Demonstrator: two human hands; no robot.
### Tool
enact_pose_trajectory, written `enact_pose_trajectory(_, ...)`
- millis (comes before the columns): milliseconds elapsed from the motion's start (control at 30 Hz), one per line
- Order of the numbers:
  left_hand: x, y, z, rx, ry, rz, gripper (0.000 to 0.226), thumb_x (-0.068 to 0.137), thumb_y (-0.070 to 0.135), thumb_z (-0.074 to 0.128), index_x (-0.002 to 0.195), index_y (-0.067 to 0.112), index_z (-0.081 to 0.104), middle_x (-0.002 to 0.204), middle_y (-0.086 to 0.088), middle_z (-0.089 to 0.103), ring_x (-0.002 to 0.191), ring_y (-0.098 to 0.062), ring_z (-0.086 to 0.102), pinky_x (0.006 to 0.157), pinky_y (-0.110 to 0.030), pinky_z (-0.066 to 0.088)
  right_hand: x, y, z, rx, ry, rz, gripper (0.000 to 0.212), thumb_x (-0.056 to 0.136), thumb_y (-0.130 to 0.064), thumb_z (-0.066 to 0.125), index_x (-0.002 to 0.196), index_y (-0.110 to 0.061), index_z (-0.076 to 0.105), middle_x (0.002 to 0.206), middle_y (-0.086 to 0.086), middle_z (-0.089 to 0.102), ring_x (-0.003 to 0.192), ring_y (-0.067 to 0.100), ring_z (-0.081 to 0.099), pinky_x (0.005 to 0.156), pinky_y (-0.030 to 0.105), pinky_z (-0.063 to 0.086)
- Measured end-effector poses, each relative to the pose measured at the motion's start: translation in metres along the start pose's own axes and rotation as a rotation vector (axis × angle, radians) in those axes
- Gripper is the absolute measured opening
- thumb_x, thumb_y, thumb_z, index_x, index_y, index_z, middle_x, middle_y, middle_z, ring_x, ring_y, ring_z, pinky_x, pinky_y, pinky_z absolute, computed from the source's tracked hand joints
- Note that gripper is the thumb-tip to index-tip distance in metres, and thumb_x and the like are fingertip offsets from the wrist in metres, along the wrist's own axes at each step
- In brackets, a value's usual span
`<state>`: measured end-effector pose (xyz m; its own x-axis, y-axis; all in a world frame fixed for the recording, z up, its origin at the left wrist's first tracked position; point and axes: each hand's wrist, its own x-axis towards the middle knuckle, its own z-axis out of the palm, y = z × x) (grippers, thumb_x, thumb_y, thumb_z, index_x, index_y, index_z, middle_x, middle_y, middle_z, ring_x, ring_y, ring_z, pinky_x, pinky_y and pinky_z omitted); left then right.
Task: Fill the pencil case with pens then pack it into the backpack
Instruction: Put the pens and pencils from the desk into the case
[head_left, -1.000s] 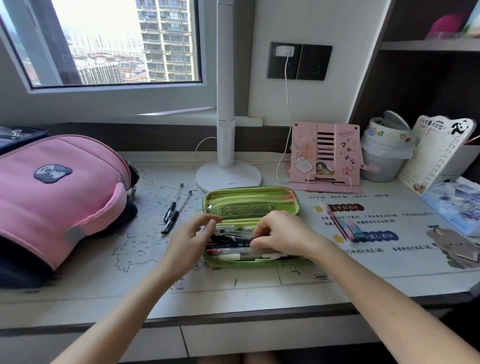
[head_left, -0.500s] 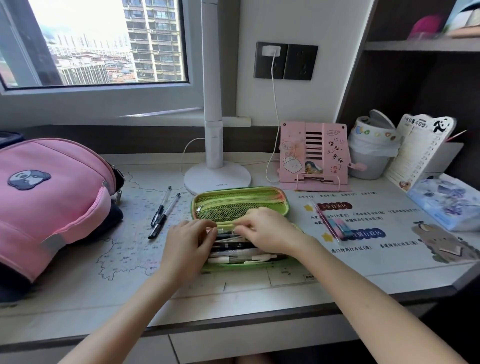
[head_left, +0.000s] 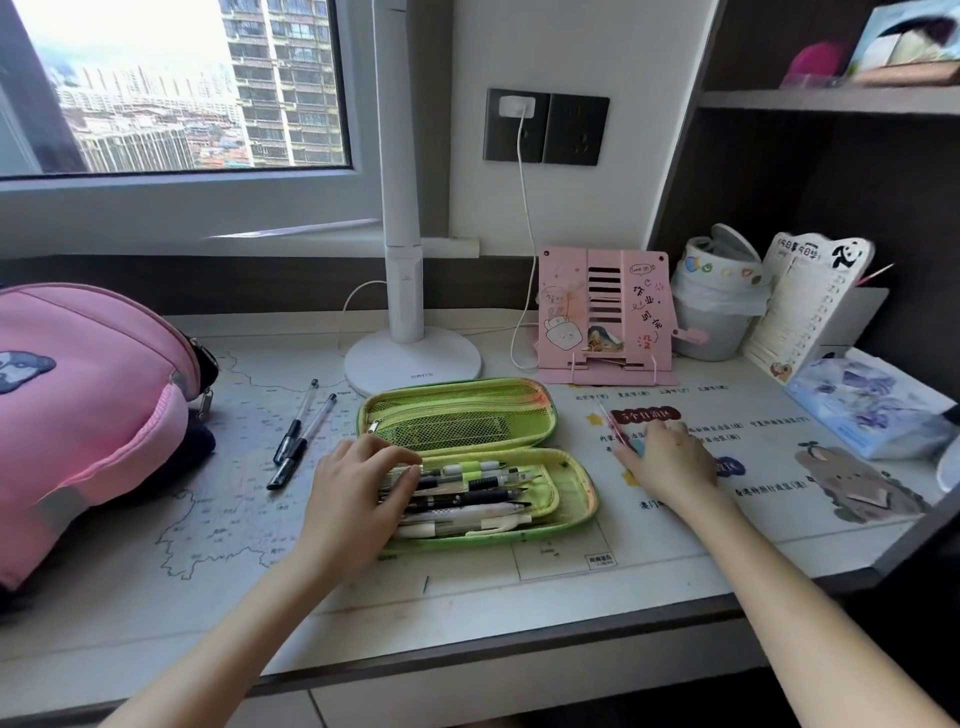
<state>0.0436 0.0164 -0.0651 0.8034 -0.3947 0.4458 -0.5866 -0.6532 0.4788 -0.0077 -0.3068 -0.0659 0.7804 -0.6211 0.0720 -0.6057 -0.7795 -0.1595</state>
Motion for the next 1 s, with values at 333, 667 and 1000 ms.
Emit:
enact_pose_trajectory(333,0.0,-0.033,-0.022,0.139,0.165,-0.213,0.016,0.085,0.023,0.059,0.095,0.015,0.069,0.092,-0.01,0.064,0.085,-0.028,0.053,0.074,-0.037,0.038,-0.011,-0.028,-0.012,0.041,0.169,-0.263,0.013,0.095,-0.011,0.043,0.102,-0.004,0.052,0.099,0.013,0.062,0.077,0.028,0.055,0.059,0.031,0.035)
enact_pose_trajectory(667,0.028,-0.09,-0.028,0.332,-0.062,-0.543,0.054,0.081,0.046,0.058,0.115,0.004,0.053,0.114,-0.021,0.058,0.107,-0.036,0.05,0.089,-0.041,0.042,-0.048,-0.115,-0.023,0.157,-0.195,-0.944,0.023,0.088,-0.035,0.058,0.111,-0.032,0.061,0.091,-0.008,0.05,0.089,0.01,0.044,0.075,0.027,0.034)
enact_pose_trajectory(1000,0.063,-0.081,-0.024,0.492,-0.195,-0.429,0.016,0.09,0.004,0.041,0.084,-0.001,0.055,0.076,-0.016,0.057,0.068,-0.031,0.054,0.057,-0.032,0.039,-0.044,-0.123,-0.025,0.397,-0.495,-0.814,0.023,0.096,-0.025,0.047,0.114,-0.027,0.06,0.107,-0.014,0.052,0.102,0.005,0.05,0.091,0.023,0.039)
